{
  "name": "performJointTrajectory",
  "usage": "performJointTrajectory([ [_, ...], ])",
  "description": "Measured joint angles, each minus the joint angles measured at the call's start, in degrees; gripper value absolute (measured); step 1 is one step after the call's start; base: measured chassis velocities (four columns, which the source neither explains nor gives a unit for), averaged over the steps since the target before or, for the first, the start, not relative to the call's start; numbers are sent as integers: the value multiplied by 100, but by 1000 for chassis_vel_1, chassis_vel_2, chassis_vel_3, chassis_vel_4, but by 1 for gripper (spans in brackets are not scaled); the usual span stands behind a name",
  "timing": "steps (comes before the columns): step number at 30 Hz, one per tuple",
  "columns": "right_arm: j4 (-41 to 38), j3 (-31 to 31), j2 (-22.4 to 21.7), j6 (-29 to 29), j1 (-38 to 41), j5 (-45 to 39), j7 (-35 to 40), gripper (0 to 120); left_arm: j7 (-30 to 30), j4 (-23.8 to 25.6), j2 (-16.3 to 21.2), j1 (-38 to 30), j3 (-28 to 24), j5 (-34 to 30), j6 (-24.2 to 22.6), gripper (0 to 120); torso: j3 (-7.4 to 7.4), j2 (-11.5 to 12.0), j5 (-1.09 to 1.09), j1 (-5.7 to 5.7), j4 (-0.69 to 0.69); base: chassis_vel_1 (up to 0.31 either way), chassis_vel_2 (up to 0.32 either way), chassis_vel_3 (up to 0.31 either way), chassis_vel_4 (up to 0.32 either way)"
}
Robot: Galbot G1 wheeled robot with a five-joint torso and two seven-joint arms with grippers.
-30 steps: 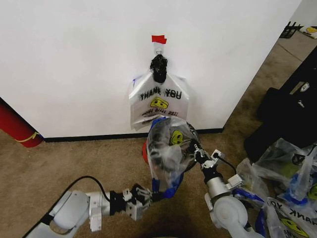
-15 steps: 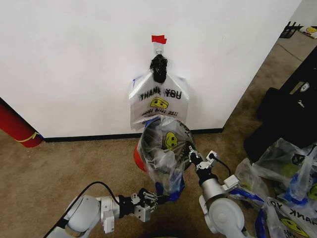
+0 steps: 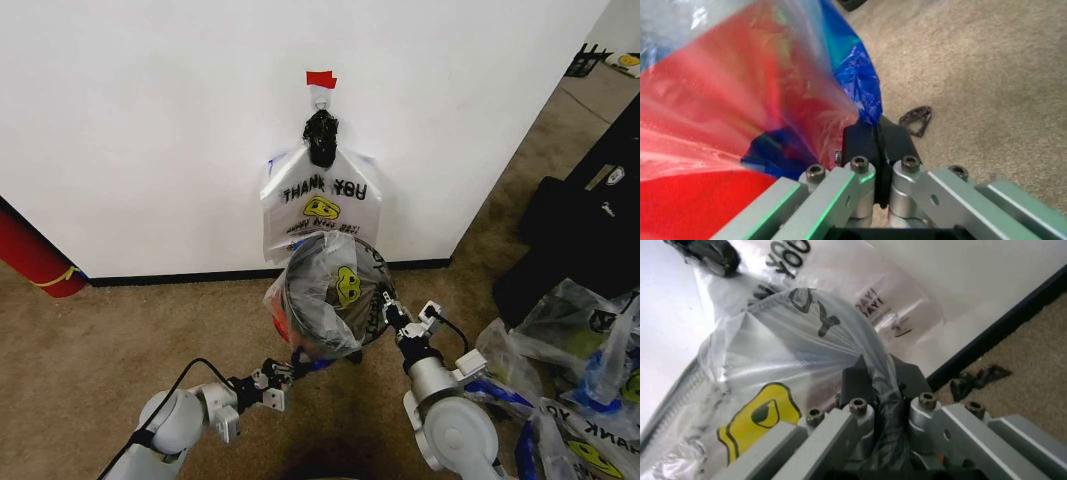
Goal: Pick up the garbage bag from the wall and place it over the trash bin.
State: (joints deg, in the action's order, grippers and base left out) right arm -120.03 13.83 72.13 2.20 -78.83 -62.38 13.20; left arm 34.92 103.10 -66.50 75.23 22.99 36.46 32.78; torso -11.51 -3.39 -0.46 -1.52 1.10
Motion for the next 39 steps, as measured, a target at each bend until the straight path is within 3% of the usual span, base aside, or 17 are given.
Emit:
performJointTrajectory([
  [4,97,6,-4,6,30,78,-49,0,-19,40,89,0,1,-166,-20,0,0,0,-1,0,1,0,0,0,0],
  [8,307,55,-9,80,150,143,-145,0,112,128,364,83,-25,-889,-32,1,0,0,0,0,0,0,0,0,0],
  [13,817,149,63,225,475,154,-199,0,933,330,647,145,119,-1877,219,23,0,0,0,0,1,0,0,0,0],
  [15,901,153,81,234,523,151,-203,0,1142,362,683,148,160,-2048,254,26,0,0,0,0,0,0,0,0,0],
  [19,1162,163,176,267,679,152,-240,0,2312,545,797,166,520,-2980,306,45,0,0,-1,0,0,0,0,0,0],
  [23,1300,150,205,367,719,292,-315,0,2179,638,879,204,640,-3511,233,54,0,0,-1,0,0,0,0,0,0],
  [24,1424,122,215,516,723,525,-438,0,1502,832,980,290,587,-3873,25,63,0,0,-1,0,0,0,0,0,0],
  [25,1424,122,215,516,723,525,-438,0,1502,832,980,290,587,-3873,25,63,0,0,-1,0,0,0,0,0,0],
  [26,1546,73,215,714,702,875,-648,0,318,1159,1100,411,349,-4223,-326,69,0,0,1,0,0,0,0,0,0],
  [28,1630,28,221,908,658,1287,-909,0,-954,1680,1186,527,-7,-4683,-1030,78,0,0,0,0,2,0,0,0,0],
  [29,1630,28,221,908,658,1287,-909,0,-954,1680,1186,527,-7,-4683,-1030,78,0,0,0,0,2,0,0,0,0],
  [31,1653,-5,228,1021,635,1566,-1061,0,-1683,2126,1196,603,-270,-4990,-1645,82,0,0,2,0,1,0,0,0,0],
  [32,1654,-32,229,1102,629,1754,-1154,0,-2168,2458,1197,638,-503,-5193,-2111,77,1,0,1,0,0,0,0,0,0],
  [35,1656,-50,227,1165,632,1878,-1229,0,-2579,2756,1206,626,-742,-5381,-2569,71,1,0,0,0,-1,0,0,0,0],
  [37,1674,-66,213,1248,651,2025,-1350,0,-3293,3146,1274,459,-1241,-5813,-3474,63,1,0,1,0,-1,0,0,0,0],
  [38,1696,-71,206,1293,666,2080,-1437,0,-3942,3339,1335,230,-1626,-6447,-4186,57,0,0,0,0,1,0,0,0,0],
  [39,1703,-80,206,1321,673,2107,-1499,0,-4384,3410,1362,45,-1805,-6862,-4556,51,1,0,0,0,1,0,0,0,0],
])
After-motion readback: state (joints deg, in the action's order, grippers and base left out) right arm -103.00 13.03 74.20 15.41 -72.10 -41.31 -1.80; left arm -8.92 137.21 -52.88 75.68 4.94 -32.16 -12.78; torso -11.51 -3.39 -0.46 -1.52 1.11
